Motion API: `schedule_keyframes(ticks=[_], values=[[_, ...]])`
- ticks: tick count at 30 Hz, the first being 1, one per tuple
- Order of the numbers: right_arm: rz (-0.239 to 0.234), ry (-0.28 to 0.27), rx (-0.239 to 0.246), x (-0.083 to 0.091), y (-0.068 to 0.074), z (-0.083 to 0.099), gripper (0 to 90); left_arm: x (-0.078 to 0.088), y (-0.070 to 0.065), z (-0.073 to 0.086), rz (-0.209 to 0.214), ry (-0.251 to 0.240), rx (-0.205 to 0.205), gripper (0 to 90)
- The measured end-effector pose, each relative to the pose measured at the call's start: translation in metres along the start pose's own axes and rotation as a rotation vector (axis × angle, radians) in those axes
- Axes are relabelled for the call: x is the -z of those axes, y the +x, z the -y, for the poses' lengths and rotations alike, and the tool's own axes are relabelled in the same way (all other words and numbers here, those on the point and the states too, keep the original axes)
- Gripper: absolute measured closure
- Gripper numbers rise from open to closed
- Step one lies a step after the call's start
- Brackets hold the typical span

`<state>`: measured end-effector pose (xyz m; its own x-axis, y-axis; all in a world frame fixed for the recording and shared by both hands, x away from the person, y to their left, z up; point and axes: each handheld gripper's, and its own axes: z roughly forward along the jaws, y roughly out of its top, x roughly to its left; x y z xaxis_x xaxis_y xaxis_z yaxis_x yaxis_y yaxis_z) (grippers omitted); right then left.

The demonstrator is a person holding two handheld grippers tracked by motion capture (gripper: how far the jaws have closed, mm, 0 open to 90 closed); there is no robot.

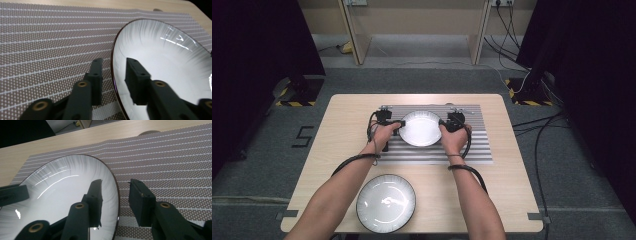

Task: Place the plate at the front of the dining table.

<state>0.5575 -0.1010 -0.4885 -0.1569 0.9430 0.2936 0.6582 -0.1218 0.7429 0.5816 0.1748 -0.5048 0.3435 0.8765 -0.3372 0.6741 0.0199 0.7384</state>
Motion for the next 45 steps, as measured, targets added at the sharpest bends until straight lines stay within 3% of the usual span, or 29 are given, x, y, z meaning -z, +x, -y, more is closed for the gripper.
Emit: schedule_keyframes(ticks=[6, 10, 17, 22, 35, 45], values=[[-0.008, -0.017, 0.000, 0.008, -0.002, -0.002, 53.5, 0.013, -0.001, -0.007, -0.020, -0.037, -0.052, 50.2], [-0.024, -0.005, -0.001, 0.016, -0.002, -0.001, 51.2, 0.023, 0.000, -0.008, -0.016, -0.040, -0.054, 44.5], [-0.036, -0.012, -0.004, 0.031, -0.005, 0.001, 49.7, 0.039, 0.006, 0.003, -0.002, -0.034, -0.051, 39.4], [-0.037, -0.010, -0.009, 0.038, -0.009, 0.008, 48.8, 0.048, 0.010, 0.009, 0.040, -0.015, -0.030, 34.8], [-0.073, -0.020, 0.009, 0.062, -0.014, 0.016, 47.3, 0.081, 0.002, 0.009, 0.079, -0.037, -0.111, 31.1], [-0.079, -0.017, 0.020, 0.082, -0.023, 0.024, 46.3, 0.102, 0.000, 0.017, 0.107, -0.047, -0.137, 30.9]])
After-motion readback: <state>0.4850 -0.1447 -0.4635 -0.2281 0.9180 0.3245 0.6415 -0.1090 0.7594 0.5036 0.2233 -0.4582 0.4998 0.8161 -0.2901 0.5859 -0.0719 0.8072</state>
